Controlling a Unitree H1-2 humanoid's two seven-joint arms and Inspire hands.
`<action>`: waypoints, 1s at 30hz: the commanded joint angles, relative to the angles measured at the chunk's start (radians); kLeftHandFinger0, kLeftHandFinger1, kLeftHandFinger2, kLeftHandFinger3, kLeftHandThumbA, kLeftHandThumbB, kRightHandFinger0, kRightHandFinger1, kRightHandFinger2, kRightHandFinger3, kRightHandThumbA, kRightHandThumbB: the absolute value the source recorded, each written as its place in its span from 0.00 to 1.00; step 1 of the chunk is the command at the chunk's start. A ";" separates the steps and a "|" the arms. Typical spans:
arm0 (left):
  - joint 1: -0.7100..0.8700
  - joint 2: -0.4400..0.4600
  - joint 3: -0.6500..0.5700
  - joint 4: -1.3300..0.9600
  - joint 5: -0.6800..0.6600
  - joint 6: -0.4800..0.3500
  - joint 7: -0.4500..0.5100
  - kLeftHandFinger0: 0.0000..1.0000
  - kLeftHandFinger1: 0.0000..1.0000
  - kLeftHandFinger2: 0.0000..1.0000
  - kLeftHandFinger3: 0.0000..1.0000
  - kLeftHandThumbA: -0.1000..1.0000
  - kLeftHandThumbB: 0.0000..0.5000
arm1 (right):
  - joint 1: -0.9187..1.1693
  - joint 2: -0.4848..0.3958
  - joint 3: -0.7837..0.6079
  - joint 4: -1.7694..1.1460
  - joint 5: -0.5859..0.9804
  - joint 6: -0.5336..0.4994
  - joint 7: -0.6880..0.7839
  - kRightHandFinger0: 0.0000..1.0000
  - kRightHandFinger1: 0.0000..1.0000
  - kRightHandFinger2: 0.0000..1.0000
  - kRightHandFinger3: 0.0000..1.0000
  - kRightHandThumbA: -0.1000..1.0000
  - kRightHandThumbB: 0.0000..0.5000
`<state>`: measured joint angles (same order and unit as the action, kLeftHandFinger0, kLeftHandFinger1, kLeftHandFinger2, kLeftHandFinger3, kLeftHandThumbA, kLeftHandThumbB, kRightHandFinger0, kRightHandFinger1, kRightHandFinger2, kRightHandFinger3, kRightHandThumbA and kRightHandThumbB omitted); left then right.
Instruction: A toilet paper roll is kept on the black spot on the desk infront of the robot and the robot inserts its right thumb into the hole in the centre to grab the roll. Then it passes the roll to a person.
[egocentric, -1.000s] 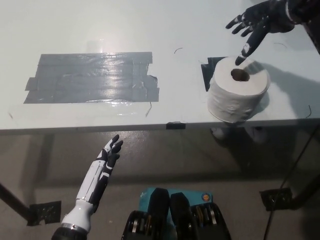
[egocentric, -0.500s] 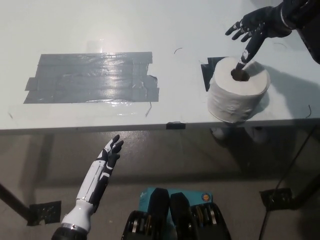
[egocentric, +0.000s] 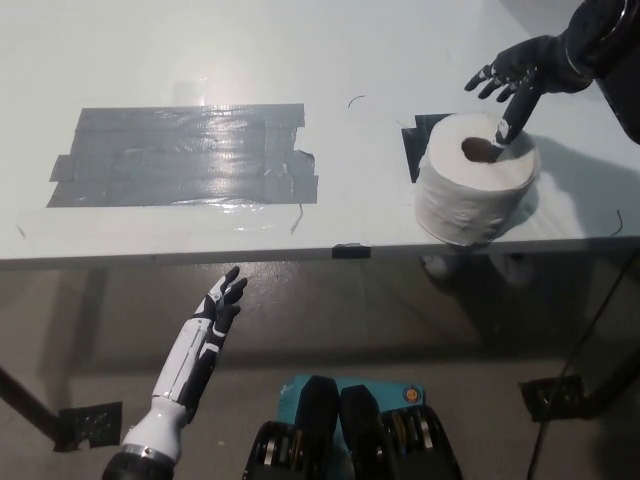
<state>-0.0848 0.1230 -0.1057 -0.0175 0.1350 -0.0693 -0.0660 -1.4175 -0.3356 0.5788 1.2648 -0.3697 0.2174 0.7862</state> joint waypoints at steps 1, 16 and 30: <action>-0.020 0.010 0.003 -0.025 0.005 -0.012 -0.008 1.00 1.00 1.00 1.00 1.00 0.27 | -0.037 0.000 -0.015 -0.018 -0.025 -0.016 -0.047 1.00 1.00 1.00 1.00 1.00 0.82; -0.020 0.011 0.003 -0.030 0.003 0.002 -0.013 1.00 1.00 1.00 1.00 1.00 0.24 | 0.025 0.031 -0.095 -0.040 -0.013 -0.021 -0.192 1.00 1.00 1.00 1.00 1.00 0.75; -0.024 0.015 0.002 -0.034 0.003 0.002 -0.014 1.00 1.00 1.00 1.00 1.00 0.23 | 0.034 0.040 -0.086 -0.031 -0.042 -0.036 -0.219 1.00 1.00 1.00 1.00 1.00 0.73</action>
<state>-0.0854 0.1263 -0.1056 -0.0182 0.1350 -0.0560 -0.0686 -1.3323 -0.2913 0.4987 1.2539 -0.3956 0.2167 0.5993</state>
